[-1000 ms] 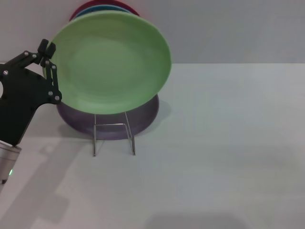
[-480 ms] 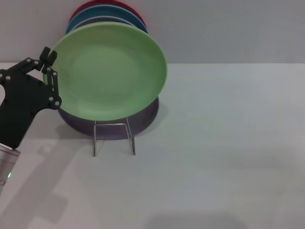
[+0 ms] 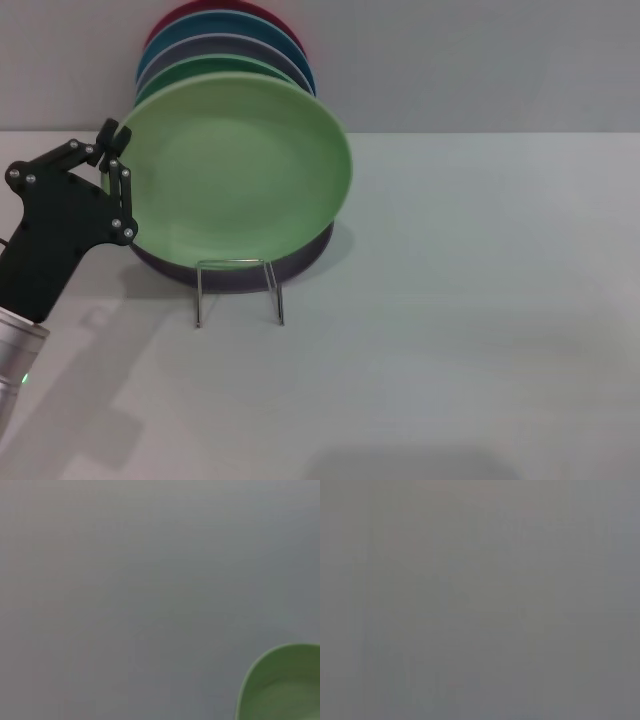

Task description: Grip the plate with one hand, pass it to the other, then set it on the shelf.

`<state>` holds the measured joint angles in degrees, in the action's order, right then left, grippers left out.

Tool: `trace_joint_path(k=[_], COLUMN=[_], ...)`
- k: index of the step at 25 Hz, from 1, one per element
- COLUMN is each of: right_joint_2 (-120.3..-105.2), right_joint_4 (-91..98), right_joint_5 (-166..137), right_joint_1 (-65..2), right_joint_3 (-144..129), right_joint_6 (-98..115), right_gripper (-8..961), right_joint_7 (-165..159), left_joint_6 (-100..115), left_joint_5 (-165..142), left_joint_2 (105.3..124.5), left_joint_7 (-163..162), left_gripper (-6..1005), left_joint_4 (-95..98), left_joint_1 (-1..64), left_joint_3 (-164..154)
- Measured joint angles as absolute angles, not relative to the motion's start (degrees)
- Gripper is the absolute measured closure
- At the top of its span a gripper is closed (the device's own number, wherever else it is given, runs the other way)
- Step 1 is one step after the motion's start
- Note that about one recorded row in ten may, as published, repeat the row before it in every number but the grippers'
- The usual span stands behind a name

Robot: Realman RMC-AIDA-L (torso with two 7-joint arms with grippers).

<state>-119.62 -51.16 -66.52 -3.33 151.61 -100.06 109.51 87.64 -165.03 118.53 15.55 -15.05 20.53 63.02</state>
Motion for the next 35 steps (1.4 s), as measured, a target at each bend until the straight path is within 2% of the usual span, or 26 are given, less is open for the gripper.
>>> trace_joint_path(k=[23, 35], right_joint_2=[-119.44, -119.44], right_joint_4=[-51.33, -51.46], right_joint_5=[-66.52, -66.53], right_joint_1=[-3.69, -3.53], right_joint_3=[151.17, 150.99], right_joint_6=[-101.23, -101.57], right_gripper=[269, 270], right_joint_7=[109.51, 108.9], left_joint_6=[82.26, 85.77], left_joint_5=[-165.06, -165.06], left_joint_2=[118.62, 118.5], left_joint_7=[15.92, 23.96], left_gripper=[841, 622], left_joint_4=[-14.1, -15.73], left_joint_1=[20.99, 17.39], left_joint_3=[60.11, 55.92])
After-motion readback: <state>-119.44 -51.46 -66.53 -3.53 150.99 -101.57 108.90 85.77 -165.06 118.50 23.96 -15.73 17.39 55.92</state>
